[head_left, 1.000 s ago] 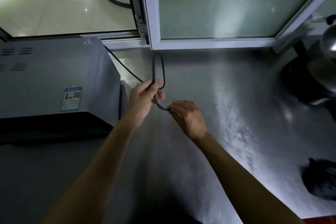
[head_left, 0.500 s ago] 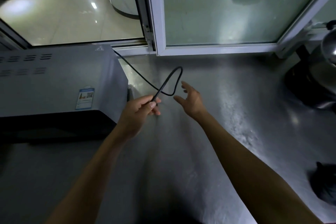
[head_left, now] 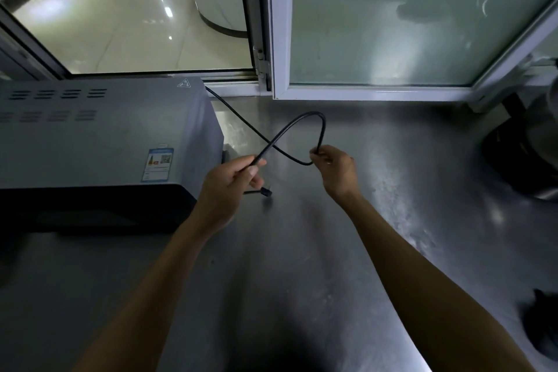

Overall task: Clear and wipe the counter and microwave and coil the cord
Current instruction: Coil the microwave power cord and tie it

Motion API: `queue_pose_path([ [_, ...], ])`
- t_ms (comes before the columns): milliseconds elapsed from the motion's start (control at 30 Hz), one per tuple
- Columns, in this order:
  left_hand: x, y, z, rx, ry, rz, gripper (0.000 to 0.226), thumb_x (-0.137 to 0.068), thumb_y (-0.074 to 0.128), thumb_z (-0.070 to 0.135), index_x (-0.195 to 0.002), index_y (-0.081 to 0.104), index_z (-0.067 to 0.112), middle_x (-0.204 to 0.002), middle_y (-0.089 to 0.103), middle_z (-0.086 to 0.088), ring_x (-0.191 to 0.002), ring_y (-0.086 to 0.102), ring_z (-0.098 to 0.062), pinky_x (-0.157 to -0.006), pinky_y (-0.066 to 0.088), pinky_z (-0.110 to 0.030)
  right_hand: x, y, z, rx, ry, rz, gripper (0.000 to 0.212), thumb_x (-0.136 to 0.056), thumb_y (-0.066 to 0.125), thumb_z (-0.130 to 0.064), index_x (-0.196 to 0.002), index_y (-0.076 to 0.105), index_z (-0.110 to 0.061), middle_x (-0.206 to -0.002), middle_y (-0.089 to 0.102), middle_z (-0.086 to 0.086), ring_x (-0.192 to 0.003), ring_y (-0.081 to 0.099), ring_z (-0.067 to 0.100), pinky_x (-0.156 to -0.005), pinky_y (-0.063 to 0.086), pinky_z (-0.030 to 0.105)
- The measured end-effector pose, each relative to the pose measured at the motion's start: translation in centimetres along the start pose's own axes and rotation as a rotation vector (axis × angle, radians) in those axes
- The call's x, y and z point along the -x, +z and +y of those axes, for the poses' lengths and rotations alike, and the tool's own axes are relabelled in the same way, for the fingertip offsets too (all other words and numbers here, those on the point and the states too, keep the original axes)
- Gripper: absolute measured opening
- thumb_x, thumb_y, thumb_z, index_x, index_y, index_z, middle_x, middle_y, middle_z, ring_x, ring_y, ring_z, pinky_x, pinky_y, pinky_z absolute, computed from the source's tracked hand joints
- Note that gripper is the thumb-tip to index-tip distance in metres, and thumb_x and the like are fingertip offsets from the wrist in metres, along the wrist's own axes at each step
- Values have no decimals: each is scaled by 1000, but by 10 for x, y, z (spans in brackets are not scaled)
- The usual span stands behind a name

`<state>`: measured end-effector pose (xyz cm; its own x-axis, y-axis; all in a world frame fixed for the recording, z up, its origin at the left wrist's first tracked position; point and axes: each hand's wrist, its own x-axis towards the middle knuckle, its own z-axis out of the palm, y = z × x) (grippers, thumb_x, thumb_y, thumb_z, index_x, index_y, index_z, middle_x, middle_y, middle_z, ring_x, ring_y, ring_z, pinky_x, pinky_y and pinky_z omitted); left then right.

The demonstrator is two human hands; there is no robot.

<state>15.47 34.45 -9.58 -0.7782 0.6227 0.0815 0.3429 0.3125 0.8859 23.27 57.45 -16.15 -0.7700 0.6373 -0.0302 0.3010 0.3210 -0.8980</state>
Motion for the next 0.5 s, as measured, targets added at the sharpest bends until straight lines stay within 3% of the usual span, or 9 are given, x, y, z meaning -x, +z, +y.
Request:
queue_pose_path([
  [167,-21,14,0,-3,68,47,27,-103,47,8,-123,66,9,-84,71,-3,-79,66,-6,-74,49,-9,16,-40,-21,-60,-32,73,11,-96,64,-18,-105,71,-16,-94,71,-8,-87,65,-5,-80,51,11],
  [300,-52,24,-9,-205,182,80,28,-104,45,15,-125,64,16,-98,72,1,-82,62,5,-73,49,-19,26,-64,-38,-130,-52,108,12,-96,63,-16,-106,70,-14,-92,73,0,-86,68,7,-83,55,22],
  [433,-83,31,-10,-330,212,51,34,-105,37,29,-129,58,18,-113,65,-3,-105,60,-16,-87,50,-35,34,-80,-51,-140,-94,96,14,-98,61,-16,-110,67,-15,-92,73,0,-90,69,10,-86,56,27],
  [500,-96,35,-8,-373,278,24,32,-104,38,24,-127,58,15,-113,65,-4,-107,58,-20,-90,49,-40,35,-83,-56,-156,-110,96,15,-98,61,-16,-112,66,-15,-93,73,1,-91,70,14,-87,57,31],
])
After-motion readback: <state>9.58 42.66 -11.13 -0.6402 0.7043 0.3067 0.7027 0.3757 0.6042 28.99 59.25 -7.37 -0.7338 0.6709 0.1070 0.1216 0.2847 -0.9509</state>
